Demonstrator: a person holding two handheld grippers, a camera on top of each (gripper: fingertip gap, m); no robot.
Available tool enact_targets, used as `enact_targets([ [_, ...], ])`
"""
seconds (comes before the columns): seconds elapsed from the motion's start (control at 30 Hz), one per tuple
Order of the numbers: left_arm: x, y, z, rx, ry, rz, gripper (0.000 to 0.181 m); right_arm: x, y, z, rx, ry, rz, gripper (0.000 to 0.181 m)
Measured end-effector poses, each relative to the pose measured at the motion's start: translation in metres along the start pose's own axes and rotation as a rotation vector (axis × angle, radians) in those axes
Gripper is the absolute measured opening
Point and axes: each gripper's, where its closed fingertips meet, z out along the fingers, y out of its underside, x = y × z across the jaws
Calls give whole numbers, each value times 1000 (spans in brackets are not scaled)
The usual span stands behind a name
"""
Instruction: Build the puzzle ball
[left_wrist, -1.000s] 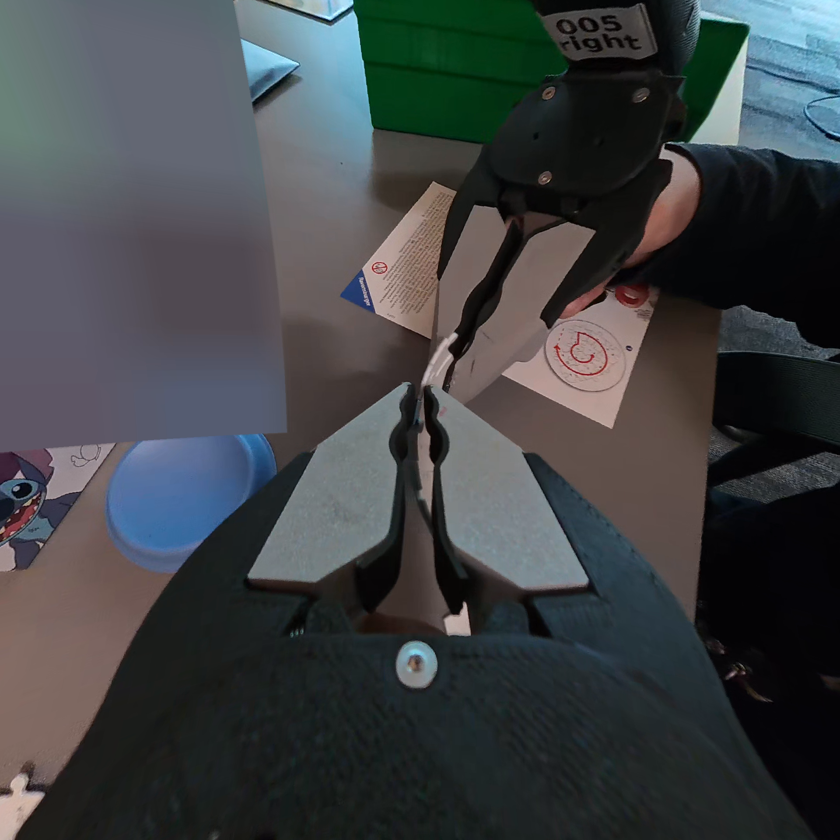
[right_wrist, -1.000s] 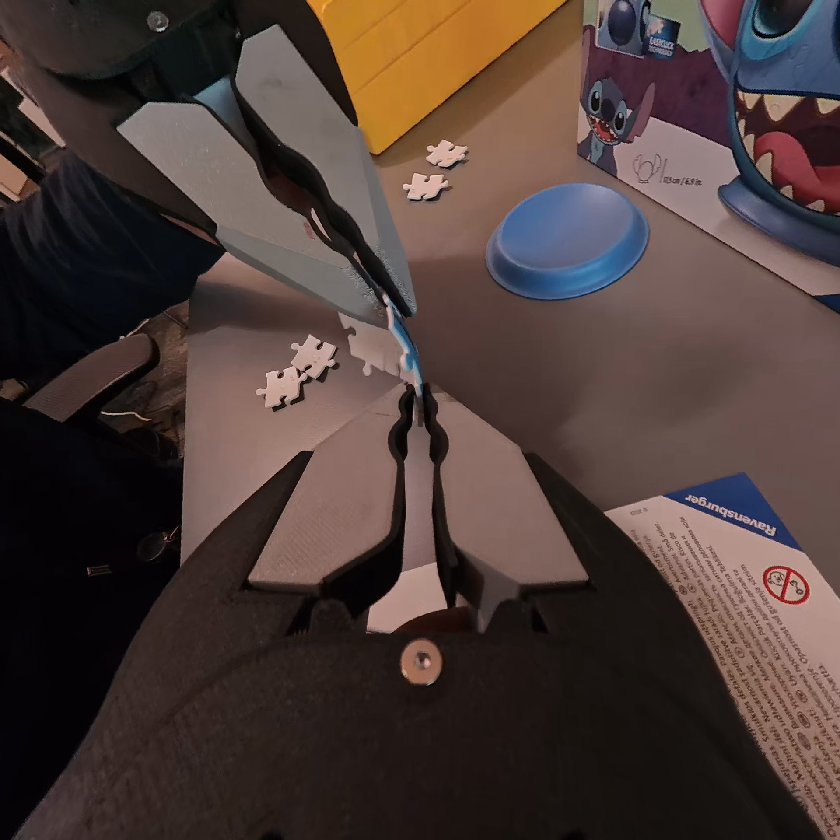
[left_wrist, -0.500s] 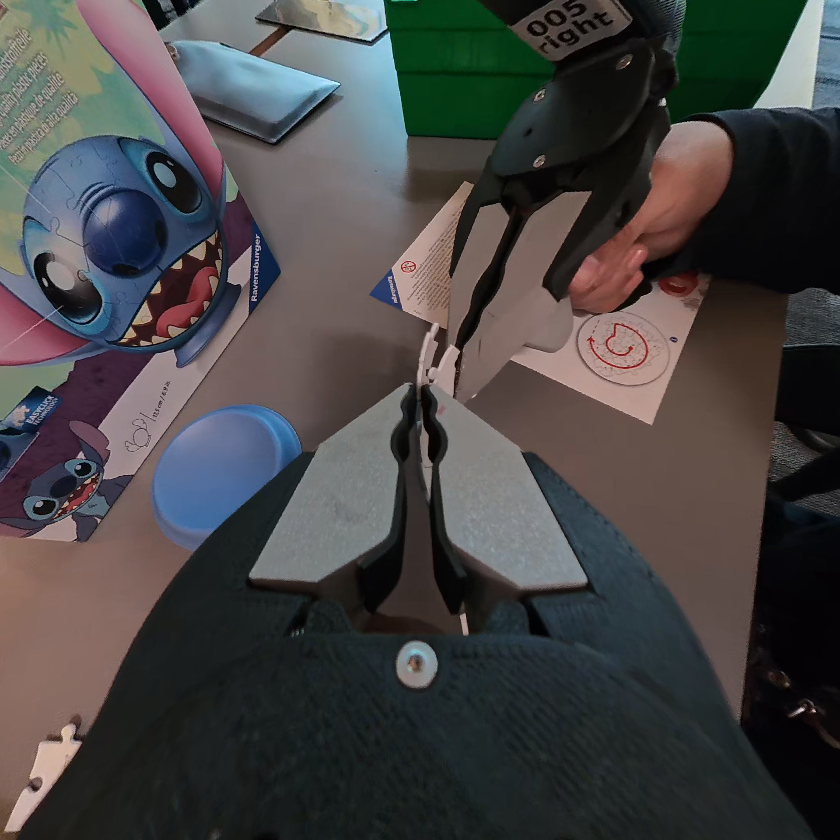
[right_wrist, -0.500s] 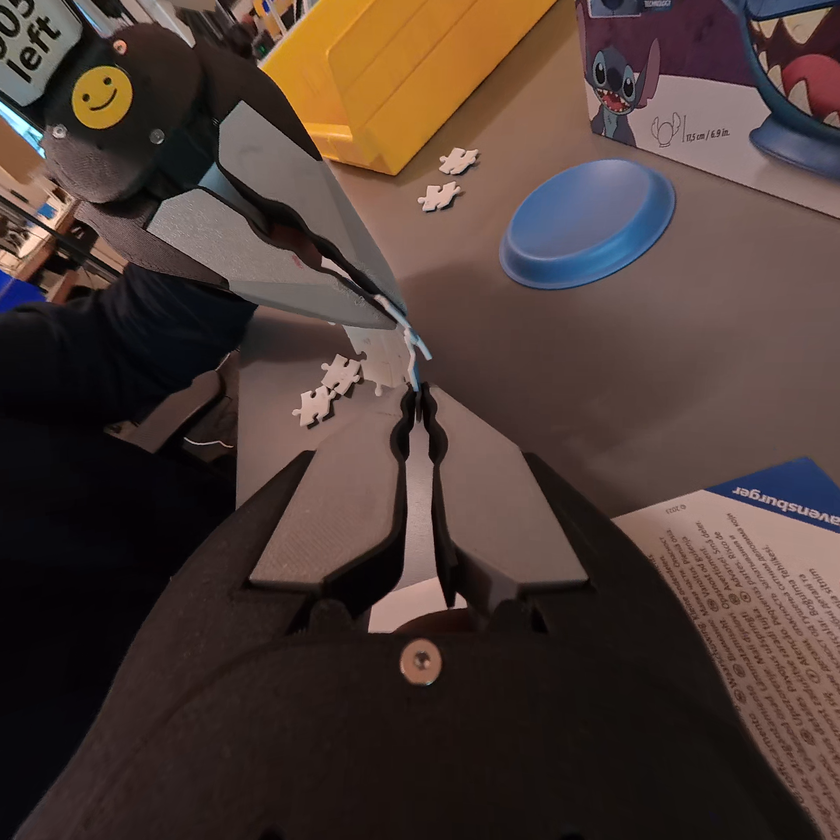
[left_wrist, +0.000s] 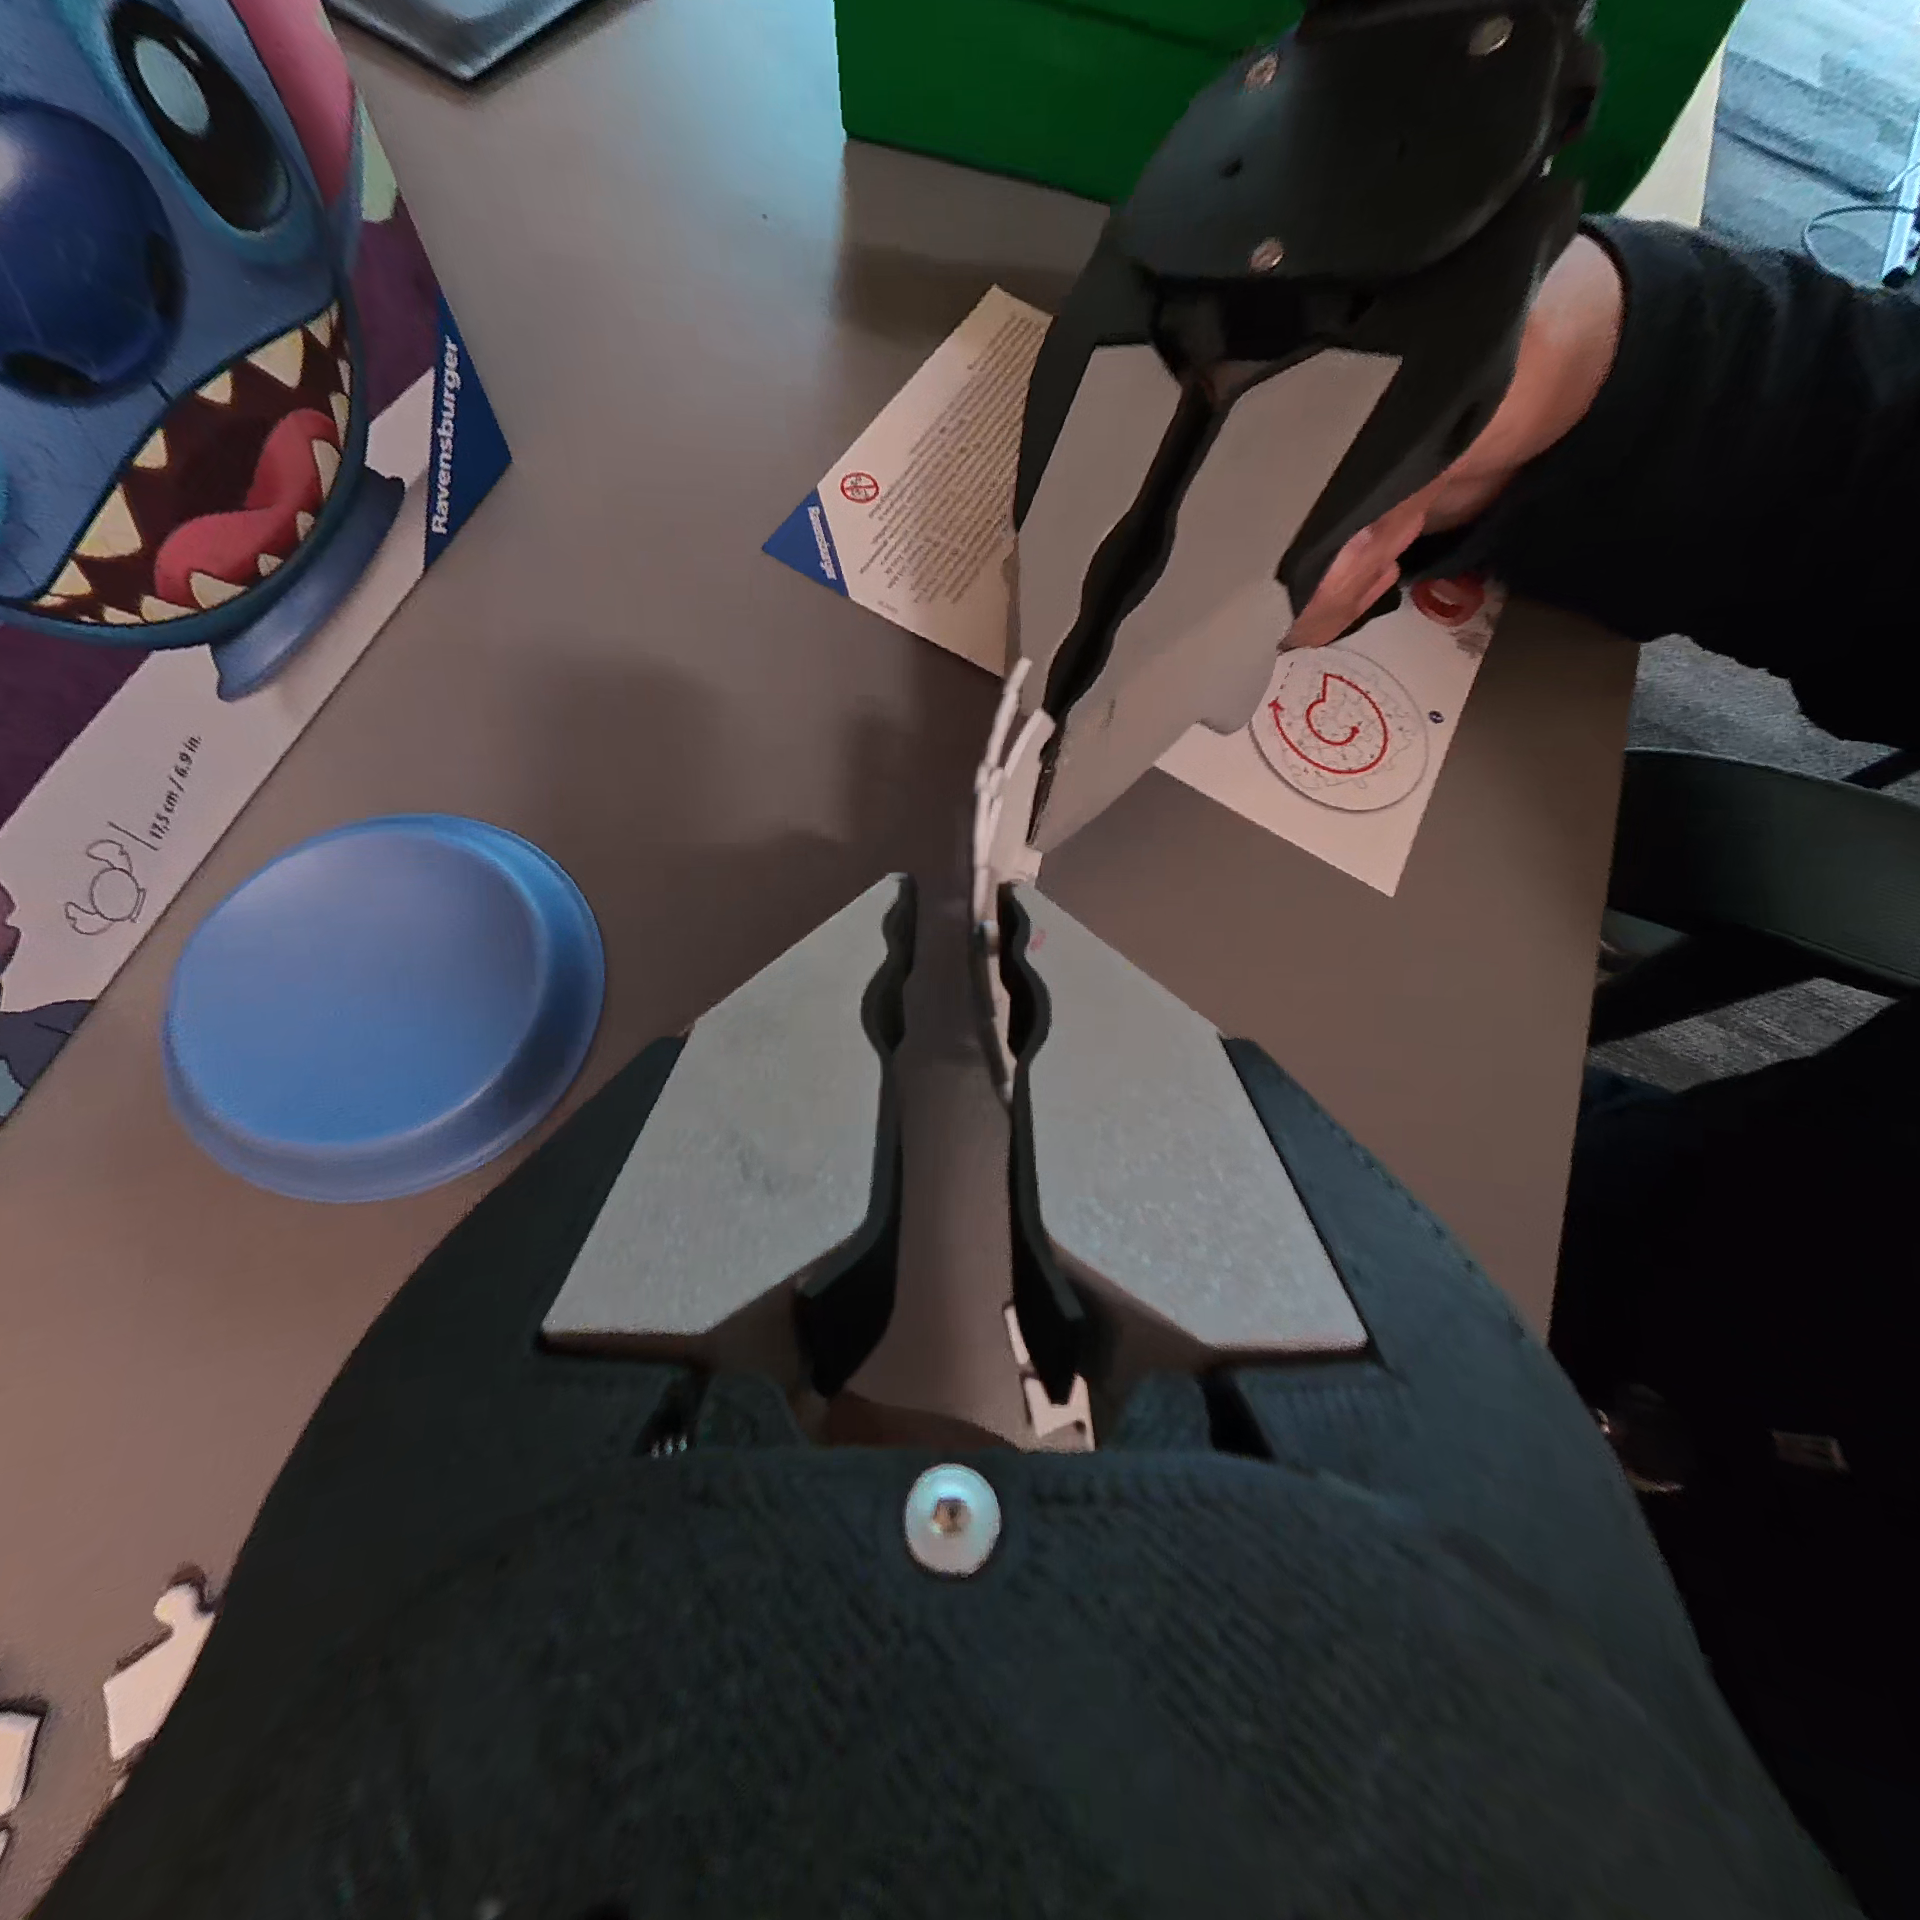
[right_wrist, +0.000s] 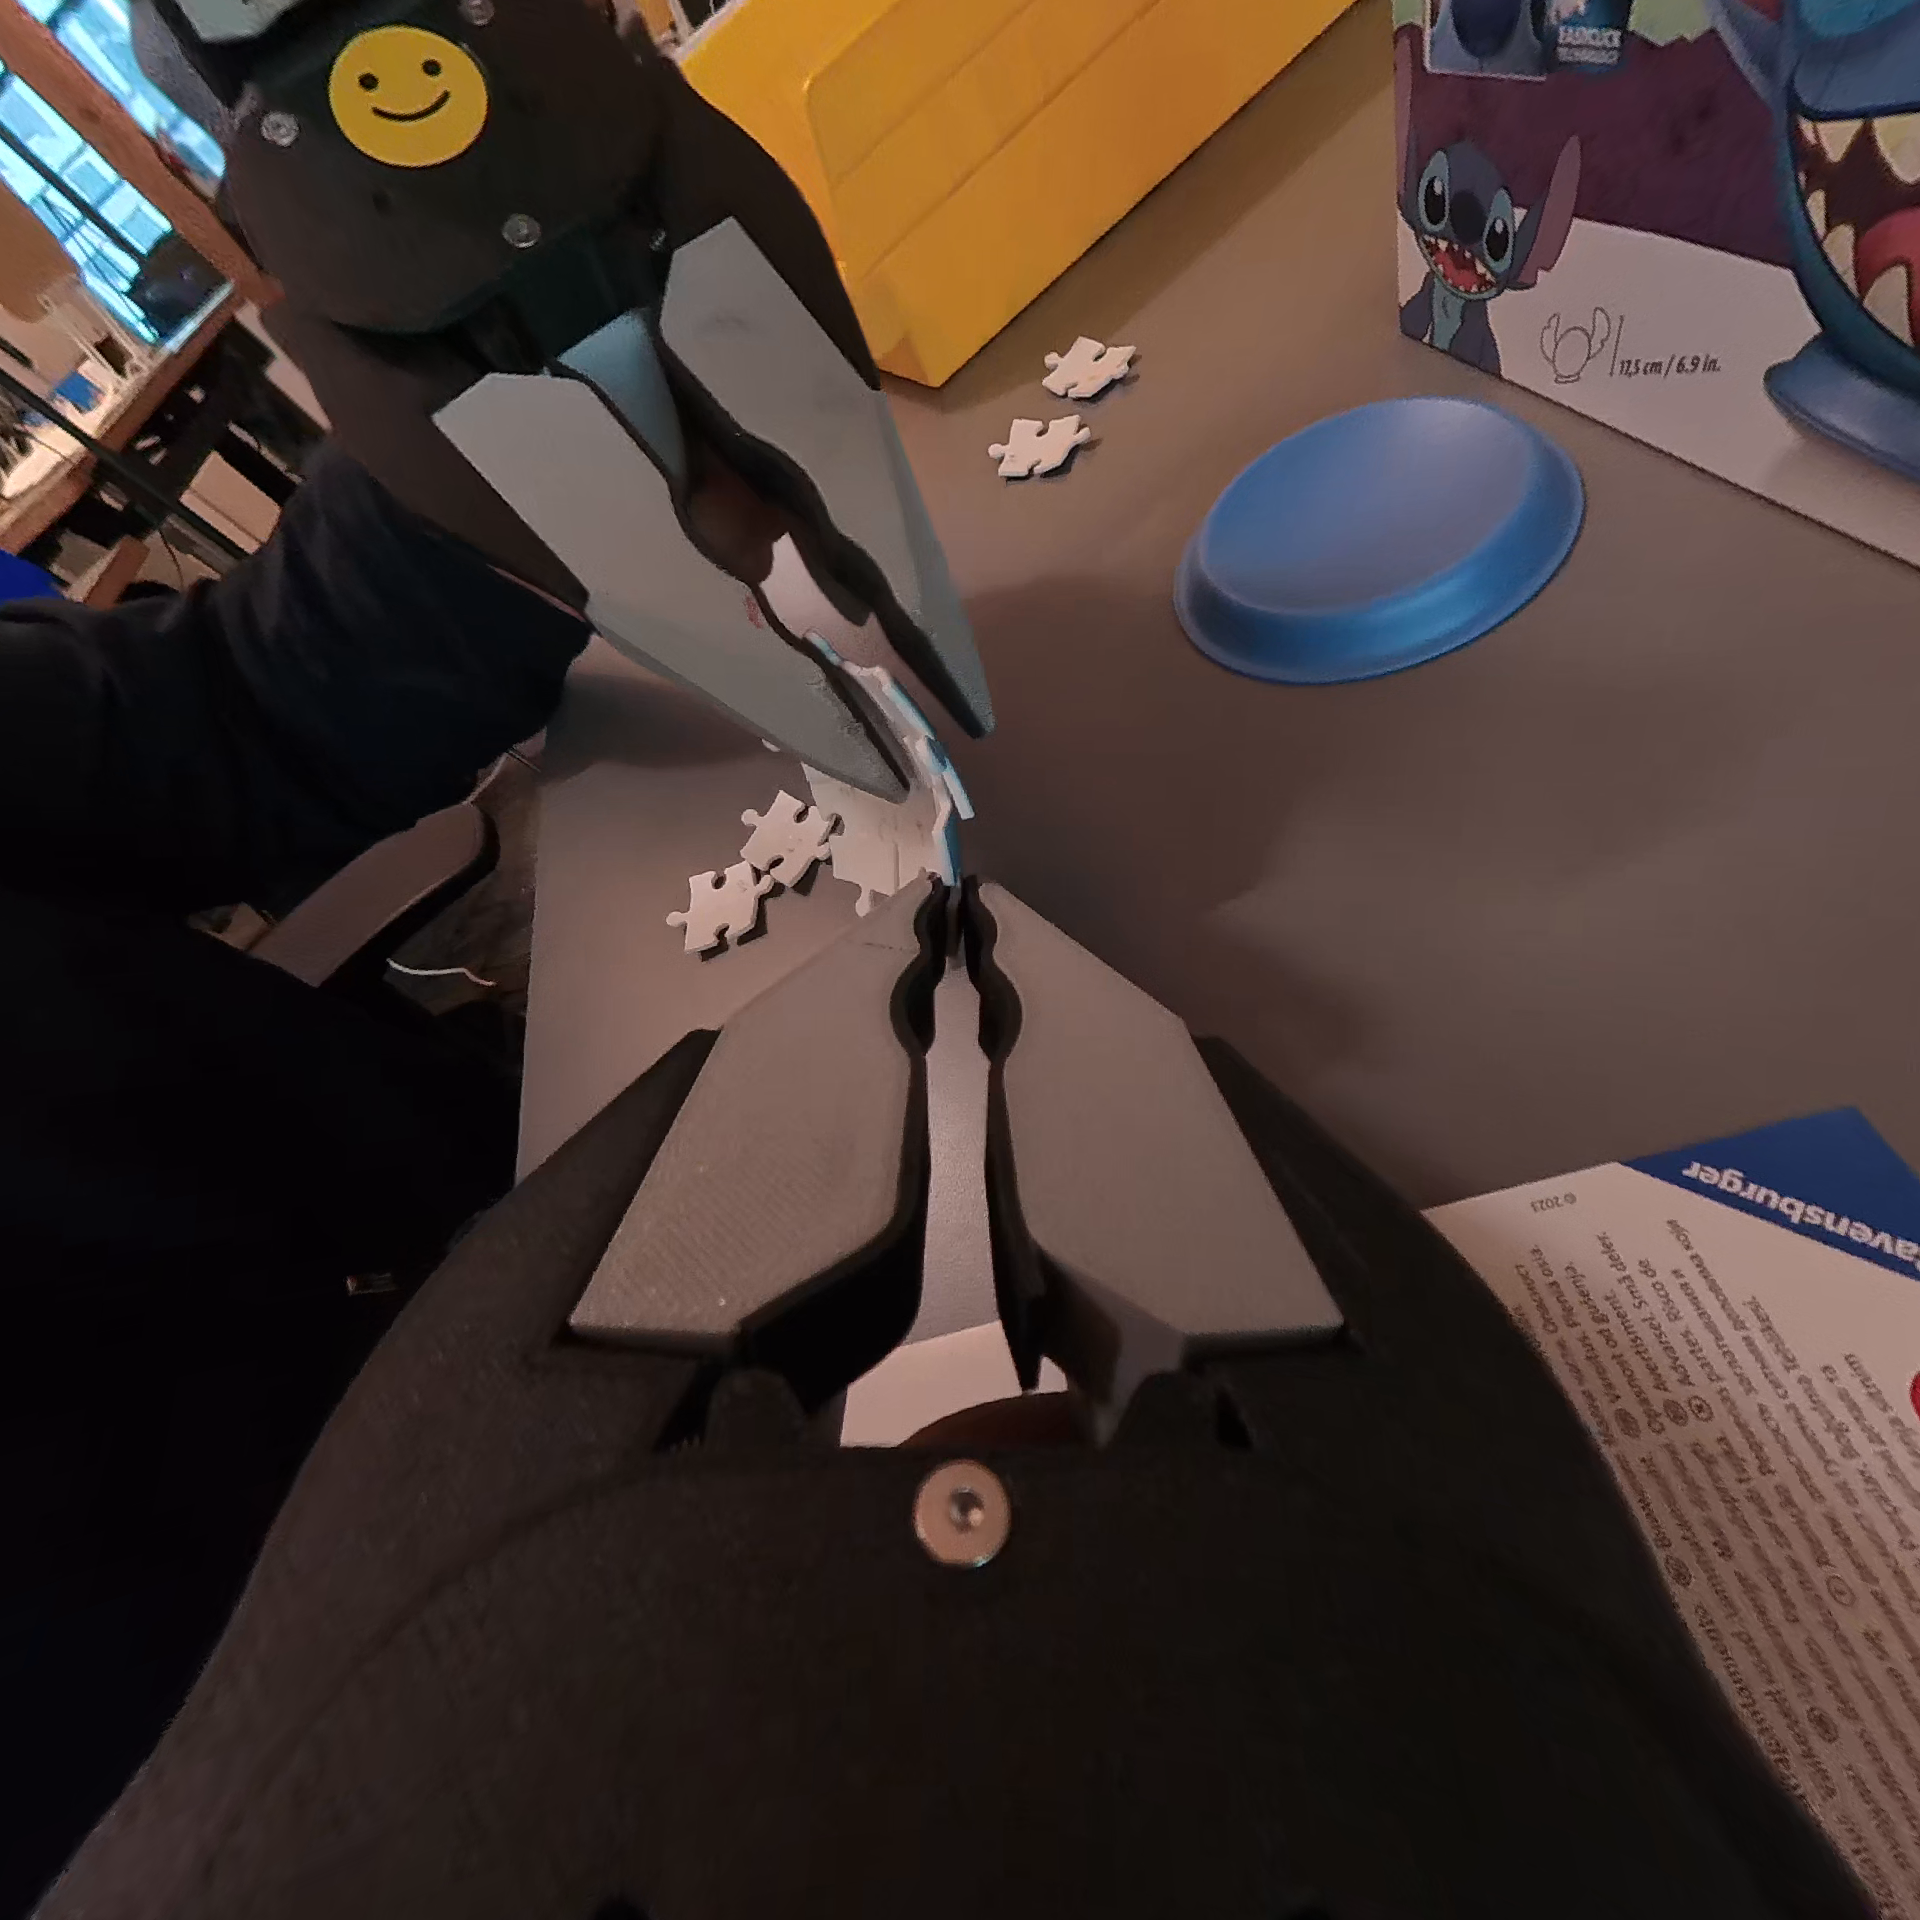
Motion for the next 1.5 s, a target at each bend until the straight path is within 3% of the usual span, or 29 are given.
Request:
enact_targets([
  [0.23, 9, 15, 7, -88, 43, 14, 6, -5, 0, 2, -3, 6, -51, 0],
  [0.4, 8, 11, 7, -68, 30, 21, 2, -3, -3, 0, 12, 26, -71, 0],
  [0.67, -1, 14, 10, -86, -9, 4, 2, 7, -1, 4, -29, 200, -281, 0],
  [0.83, 2, 17, 8, -95, 15, 19, 1, 3, 0, 5, -31, 161, -257, 0],
  [1.03, 7, 18, 2, -95, 64, -1, 1, -6, 0, 6, -47, 186, -434, 0],
  [1.27, 27, 17, -4, -91, 152, 42, 1, -27, 4, 0, -18, -108, -214, 0],
  [1.5, 66, 14, -25, -71, 374, 74, 1, -73, 7, -12, -13, -477, -77, 0],
])
